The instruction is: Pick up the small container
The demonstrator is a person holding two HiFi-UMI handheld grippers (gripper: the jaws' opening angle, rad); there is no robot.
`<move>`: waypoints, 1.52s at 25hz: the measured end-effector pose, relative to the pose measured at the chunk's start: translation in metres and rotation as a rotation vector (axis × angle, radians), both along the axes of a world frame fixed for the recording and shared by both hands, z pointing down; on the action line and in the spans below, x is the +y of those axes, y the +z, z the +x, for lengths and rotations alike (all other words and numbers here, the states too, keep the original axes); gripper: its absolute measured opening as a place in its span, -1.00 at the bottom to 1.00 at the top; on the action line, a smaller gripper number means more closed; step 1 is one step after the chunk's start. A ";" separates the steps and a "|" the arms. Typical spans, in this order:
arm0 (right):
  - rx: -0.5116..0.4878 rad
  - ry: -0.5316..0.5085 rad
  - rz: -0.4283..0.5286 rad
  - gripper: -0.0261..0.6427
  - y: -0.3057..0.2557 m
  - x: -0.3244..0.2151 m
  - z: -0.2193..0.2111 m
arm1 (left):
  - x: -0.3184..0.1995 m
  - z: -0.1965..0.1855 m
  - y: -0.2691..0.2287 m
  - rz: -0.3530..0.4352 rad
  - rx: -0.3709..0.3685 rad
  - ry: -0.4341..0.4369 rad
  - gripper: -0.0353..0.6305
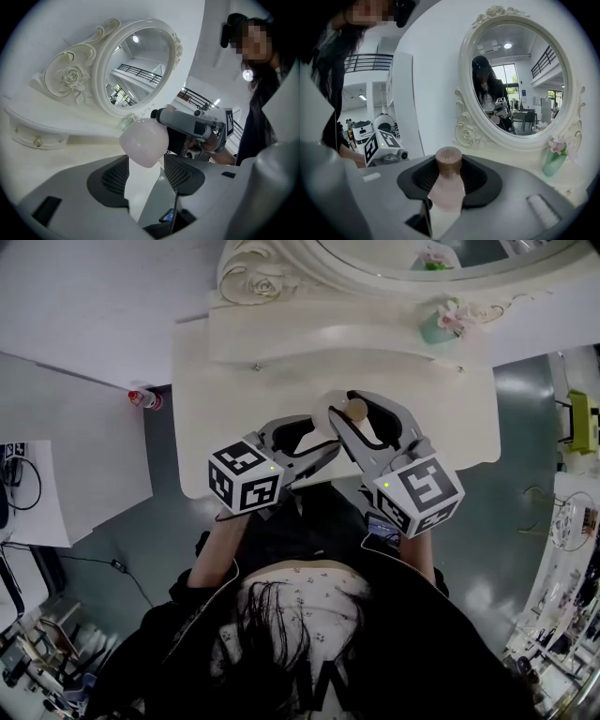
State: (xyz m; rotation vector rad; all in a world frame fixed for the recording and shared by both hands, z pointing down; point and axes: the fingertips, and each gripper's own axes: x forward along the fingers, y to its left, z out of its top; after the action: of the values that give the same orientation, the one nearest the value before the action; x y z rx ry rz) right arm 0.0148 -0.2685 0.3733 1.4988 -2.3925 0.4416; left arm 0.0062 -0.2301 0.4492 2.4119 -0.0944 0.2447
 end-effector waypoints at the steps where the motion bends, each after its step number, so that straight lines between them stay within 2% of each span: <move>1: 0.000 0.006 -0.001 -0.49 -0.001 0.003 0.004 | 0.003 0.003 -0.001 -0.001 0.003 0.009 -0.22; 11: 0.010 0.056 0.014 -0.49 -0.013 0.043 0.051 | 0.040 0.049 -0.012 0.038 0.004 0.069 -0.22; 25: -0.021 0.022 0.005 -0.49 -0.004 0.160 0.136 | 0.156 0.133 -0.004 0.035 -0.036 0.036 -0.22; 33: -0.058 -0.008 0.020 -0.49 0.000 0.212 0.159 | 0.209 0.154 0.000 0.053 -0.057 -0.006 -0.22; 38: -0.084 -0.019 0.037 -0.49 -0.005 0.229 0.153 | 0.225 0.147 -0.005 0.068 -0.082 -0.018 -0.22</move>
State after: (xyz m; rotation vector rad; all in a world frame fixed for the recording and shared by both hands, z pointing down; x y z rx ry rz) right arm 0.1678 -0.0393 0.3681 1.5005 -2.4898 0.4672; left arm 0.1532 -0.0051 0.4443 2.4672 -0.1643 0.3373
